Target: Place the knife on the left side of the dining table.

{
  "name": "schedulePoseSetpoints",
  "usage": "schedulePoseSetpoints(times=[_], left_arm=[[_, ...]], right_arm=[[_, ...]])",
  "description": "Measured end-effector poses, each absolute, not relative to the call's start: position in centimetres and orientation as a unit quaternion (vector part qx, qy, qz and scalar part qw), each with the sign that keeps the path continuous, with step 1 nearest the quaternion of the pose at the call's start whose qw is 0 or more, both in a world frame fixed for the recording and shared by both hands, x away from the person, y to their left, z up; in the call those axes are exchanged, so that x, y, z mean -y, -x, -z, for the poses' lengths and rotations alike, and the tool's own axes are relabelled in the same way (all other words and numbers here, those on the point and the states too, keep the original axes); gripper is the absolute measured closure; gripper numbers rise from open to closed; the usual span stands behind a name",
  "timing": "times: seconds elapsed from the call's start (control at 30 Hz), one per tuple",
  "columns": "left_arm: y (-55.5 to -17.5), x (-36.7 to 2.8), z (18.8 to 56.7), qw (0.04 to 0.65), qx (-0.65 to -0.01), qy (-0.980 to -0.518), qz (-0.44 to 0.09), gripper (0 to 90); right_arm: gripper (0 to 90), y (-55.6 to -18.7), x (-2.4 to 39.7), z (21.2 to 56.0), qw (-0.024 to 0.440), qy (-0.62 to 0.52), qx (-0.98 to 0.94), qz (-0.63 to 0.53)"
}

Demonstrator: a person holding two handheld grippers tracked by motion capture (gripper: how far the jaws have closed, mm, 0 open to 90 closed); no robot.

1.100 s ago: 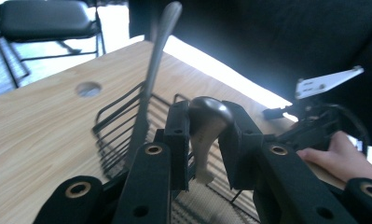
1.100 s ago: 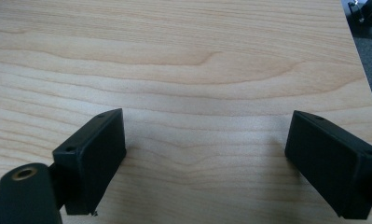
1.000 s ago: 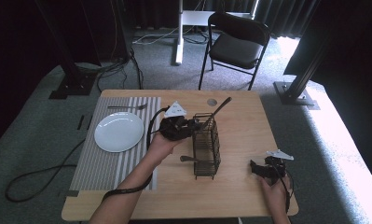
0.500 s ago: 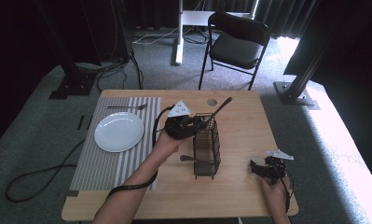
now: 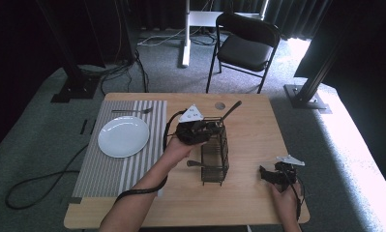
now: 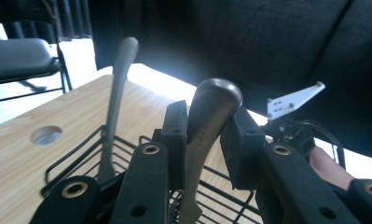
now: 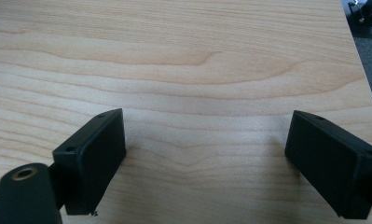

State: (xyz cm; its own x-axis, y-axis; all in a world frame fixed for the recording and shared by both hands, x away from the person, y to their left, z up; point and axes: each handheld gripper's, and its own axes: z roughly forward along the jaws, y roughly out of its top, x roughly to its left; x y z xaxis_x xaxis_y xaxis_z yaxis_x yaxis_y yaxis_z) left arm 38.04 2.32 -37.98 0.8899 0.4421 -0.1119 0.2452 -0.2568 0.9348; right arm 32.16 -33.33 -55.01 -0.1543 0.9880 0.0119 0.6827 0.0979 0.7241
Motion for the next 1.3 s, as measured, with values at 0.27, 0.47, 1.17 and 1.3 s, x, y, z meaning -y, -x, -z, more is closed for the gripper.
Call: schedulePoseSetpoints(times=[0.27, 0.47, 1.17, 1.3], left_arm=[[-38.7, -1.6, 38.5, 0.573, -0.224, -0.785, -0.07, 72.9], [-38.8, -1.0, 38.7, 0.566, -0.213, -0.792, -0.085, 75.1], [-37.9, -0.2, 38.4, 0.56, -0.22, -0.789, -0.125, 77.5], [-38.5, -0.9, 37.6, 0.586, -0.228, -0.772, -0.091, 78.2]], right_arm=[[12.0, -32.1, 33.3, 55.0, 0.251, -0.6, -0.696, -0.303], [12.1, -32.1, 33.4, 55.0, 0.252, -0.6, -0.697, -0.303], [12.1, -32.1, 33.4, 55.0, 0.252, -0.6, -0.697, -0.303], [12.1, -32.1, 33.4, 55.0, 0.252, -0.599, -0.697, -0.303]])
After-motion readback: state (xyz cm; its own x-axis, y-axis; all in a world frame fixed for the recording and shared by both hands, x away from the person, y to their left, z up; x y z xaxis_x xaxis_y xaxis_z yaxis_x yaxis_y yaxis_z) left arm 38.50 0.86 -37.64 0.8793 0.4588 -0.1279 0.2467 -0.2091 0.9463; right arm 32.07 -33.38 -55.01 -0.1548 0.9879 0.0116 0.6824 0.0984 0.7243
